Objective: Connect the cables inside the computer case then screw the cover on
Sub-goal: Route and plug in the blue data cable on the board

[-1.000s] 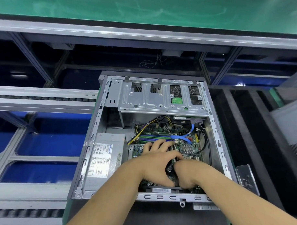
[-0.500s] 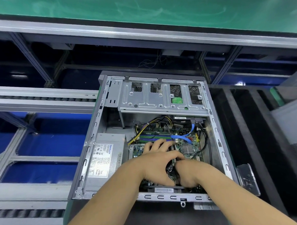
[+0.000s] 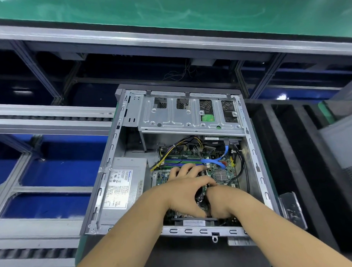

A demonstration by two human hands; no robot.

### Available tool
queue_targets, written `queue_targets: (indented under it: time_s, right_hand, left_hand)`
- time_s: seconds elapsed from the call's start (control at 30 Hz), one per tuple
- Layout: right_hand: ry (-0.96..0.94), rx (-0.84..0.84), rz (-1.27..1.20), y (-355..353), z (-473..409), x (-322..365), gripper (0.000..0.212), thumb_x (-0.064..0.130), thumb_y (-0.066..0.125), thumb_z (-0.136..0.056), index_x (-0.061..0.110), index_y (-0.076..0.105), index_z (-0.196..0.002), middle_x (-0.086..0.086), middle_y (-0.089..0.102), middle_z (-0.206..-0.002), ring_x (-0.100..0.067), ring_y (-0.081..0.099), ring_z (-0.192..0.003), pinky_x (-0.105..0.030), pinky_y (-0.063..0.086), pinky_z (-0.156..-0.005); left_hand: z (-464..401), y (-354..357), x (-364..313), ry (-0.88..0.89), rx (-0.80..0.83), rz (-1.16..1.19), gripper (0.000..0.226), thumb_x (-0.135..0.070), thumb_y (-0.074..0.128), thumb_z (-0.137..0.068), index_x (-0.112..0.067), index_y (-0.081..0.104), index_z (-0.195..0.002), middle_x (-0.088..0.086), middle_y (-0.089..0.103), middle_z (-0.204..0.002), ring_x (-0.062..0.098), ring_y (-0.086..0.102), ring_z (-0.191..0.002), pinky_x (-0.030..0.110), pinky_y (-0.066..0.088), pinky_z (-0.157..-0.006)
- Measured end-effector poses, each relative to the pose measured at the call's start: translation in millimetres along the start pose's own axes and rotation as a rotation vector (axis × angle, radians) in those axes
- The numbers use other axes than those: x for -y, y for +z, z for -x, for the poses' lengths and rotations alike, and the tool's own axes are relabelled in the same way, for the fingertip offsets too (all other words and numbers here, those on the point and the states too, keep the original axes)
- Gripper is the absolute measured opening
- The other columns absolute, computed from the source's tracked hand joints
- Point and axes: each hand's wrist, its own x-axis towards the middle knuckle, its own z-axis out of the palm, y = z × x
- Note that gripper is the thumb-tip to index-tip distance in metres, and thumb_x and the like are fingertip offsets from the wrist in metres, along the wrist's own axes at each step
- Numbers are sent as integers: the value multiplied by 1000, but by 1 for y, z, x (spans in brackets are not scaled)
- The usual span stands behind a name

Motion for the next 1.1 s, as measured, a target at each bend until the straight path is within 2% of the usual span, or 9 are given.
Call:
queue_targets:
  time_s: [0.27,0.37,0.43,0.53,0.6,0.67,0.8,0.93,1.1]
  right_hand:
    - [20,-150,-143,-5,12,-3,16,25,55,-92,14,53,-80,0,53,-75,-24,57,-77,-33,51,-72]
    - [28,-360,-168,-10,28,-3,24,31,54,-93,17,50,-74,-3,58,-78,-24,58,-75,-30,46,-66]
    - [15,-479,-275,-14,40,-1,32,28,56,-91,17,46,-63,0,56,-64,-19,53,-61,-29,40,-56]
    - [-74,-464,-490,-16,56,7,41,24,60,-87,22,52,-47,7,55,-48,-9,45,-47,-27,37,-51]
    - [-139,-354,-559,-14,67,14,38,27,63,-90,24,63,-52,8,61,-54,-8,47,-50,-25,40,-55]
    - [-183,-303,-605,-10,76,18,35,35,66,-93,18,66,-61,10,48,-50,-9,38,-48,-23,34,-53]
    - [-233,-362,-695,-7,90,20,17,35,72,-90,21,79,-83,10,59,-63,-6,43,-54,-16,37,-54]
    - [-182,-522,-675,5,95,26,38,30,65,-91,13,58,-57,9,43,-46,-8,34,-44,-20,32,-47]
    - [20,-863,-266,30,92,31,38,37,43,-90,17,43,-58,3,48,-54,-13,42,-50,-28,33,-48]
  left_hand:
    - [-6,-8,-3,-45,-134,97,48,-41,56,-79,-42,51,-127,-13,38,-144,12,19,-135,38,13,-104]
    - [-7,-11,-4,-51,-278,145,33,-35,56,-85,-32,61,-118,-8,55,-125,17,35,-122,36,27,-100]
    - [-5,-15,-5,-58,-374,211,19,-26,57,-88,-24,67,-103,-6,61,-108,17,47,-109,39,41,-98]
    - [0,-18,-9,-72,-419,270,12,-23,54,-86,-23,66,-82,-7,66,-87,16,60,-86,42,52,-81]
    - [2,-17,-11,-62,-415,248,13,-22,54,-86,-22,65,-78,-5,67,-80,17,61,-79,42,53,-76]
    - [3,-16,-12,-45,-421,239,14,-21,55,-87,-22,64,-76,-5,67,-79,17,61,-77,41,53,-75]
    - [11,-15,-19,-51,-411,199,14,-23,54,-87,-25,62,-76,-9,62,-77,16,57,-75,37,53,-73]
    - [24,-18,-35,-91,-373,24,16,-26,48,-90,-27,59,-78,-10,58,-75,20,56,-76,32,45,-63]
    - [48,9,-55,-354,-437,-203,31,-38,35,-97,-21,52,-77,-2,61,-82,27,61,-78,32,36,-63]
